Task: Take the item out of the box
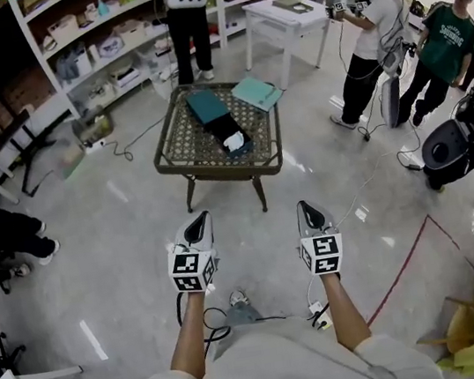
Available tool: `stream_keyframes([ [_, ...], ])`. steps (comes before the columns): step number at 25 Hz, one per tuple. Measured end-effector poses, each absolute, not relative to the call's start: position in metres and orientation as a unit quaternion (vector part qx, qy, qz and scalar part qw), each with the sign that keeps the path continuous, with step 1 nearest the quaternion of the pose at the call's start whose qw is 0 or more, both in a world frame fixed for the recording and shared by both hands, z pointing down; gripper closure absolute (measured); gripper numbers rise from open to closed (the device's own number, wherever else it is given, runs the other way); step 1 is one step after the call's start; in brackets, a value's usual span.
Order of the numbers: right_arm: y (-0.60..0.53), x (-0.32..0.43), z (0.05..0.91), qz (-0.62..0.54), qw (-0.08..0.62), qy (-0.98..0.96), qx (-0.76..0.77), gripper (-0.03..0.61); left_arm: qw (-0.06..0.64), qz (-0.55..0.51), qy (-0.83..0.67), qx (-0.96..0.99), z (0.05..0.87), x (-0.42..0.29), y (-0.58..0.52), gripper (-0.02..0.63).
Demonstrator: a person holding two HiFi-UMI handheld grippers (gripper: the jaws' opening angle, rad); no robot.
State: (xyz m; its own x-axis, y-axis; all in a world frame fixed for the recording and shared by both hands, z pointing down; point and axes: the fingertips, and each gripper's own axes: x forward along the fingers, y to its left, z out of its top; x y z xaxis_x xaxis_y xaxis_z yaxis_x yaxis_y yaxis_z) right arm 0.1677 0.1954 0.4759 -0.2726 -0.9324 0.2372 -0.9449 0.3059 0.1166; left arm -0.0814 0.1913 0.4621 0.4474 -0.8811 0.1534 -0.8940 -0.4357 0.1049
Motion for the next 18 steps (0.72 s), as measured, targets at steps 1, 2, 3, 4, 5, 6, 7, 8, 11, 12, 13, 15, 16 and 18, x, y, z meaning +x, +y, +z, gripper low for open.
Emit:
stream_keyframes([
  [1, 0.183, 0.163, 0.474, 0.023, 0.131, -0.796, 0.59, 0.578, 0.086, 0.036, -0.522, 0.848, 0.461, -0.085, 0.179, 0.609],
  [2, 0.172, 0.159, 0.473, 0.022, 0.131, -0.796, 0.591, 0.578, 0.086, 0.035, -0.52, 0.849, 0.459, -0.089, 0.166, 0.609],
  [3, 0.16, 0.155, 0.471, 0.021, 0.131, -0.795, 0.592, 0.578, 0.086, 0.034, -0.517, 0.851, 0.458, -0.092, 0.154, 0.609],
  [4, 0.149, 0.151, 0.47, 0.02, 0.131, -0.794, 0.594, 0.578, 0.086, 0.033, -0.516, 0.852, 0.457, -0.095, 0.142, 0.609],
  [5, 0.139, 0.148, 0.469, 0.018, 0.132, -0.793, 0.595, 0.578, 0.085, 0.032, -0.514, 0.853, 0.457, -0.099, 0.131, 0.609],
  [6, 0.129, 0.145, 0.468, 0.017, 0.133, -0.791, 0.597, 0.578, 0.085, 0.031, -0.513, 0.854, 0.456, -0.102, 0.12, 0.609],
  [7, 0.118, 0.142, 0.468, 0.016, 0.133, -0.79, 0.598, 0.578, 0.084, 0.029, -0.512, 0.854, 0.456, -0.106, 0.109, 0.609],
  [8, 0.109, 0.139, 0.468, 0.015, 0.135, -0.789, 0.599, 0.578, 0.084, 0.029, -0.511, 0.855, 0.457, -0.109, 0.098, 0.609],
  [11, 0.082, 0.13, 0.468, 0.011, 0.135, -0.787, 0.602, 0.578, 0.083, 0.028, -0.506, 0.858, 0.458, -0.119, 0.071, 0.609],
  [12, 0.075, 0.127, 0.468, 0.01, 0.135, -0.786, 0.603, 0.578, 0.082, 0.028, -0.505, 0.859, 0.458, -0.122, 0.064, 0.609],
  [13, 0.069, 0.124, 0.468, 0.009, 0.135, -0.785, 0.604, 0.578, 0.082, 0.028, -0.504, 0.859, 0.458, -0.125, 0.057, 0.609],
  [15, 0.057, 0.118, 0.469, 0.008, 0.135, -0.785, 0.605, 0.578, 0.081, 0.028, -0.503, 0.86, 0.458, -0.13, 0.045, 0.609],
  [16, 0.053, 0.117, 0.469, 0.008, 0.136, -0.784, 0.606, 0.578, 0.08, 0.029, -0.501, 0.861, 0.457, -0.132, 0.039, 0.609],
  [18, 0.043, 0.116, 0.472, 0.01, 0.137, -0.782, 0.608, 0.578, 0.077, 0.029, -0.499, 0.863, 0.456, -0.132, 0.028, 0.609],
])
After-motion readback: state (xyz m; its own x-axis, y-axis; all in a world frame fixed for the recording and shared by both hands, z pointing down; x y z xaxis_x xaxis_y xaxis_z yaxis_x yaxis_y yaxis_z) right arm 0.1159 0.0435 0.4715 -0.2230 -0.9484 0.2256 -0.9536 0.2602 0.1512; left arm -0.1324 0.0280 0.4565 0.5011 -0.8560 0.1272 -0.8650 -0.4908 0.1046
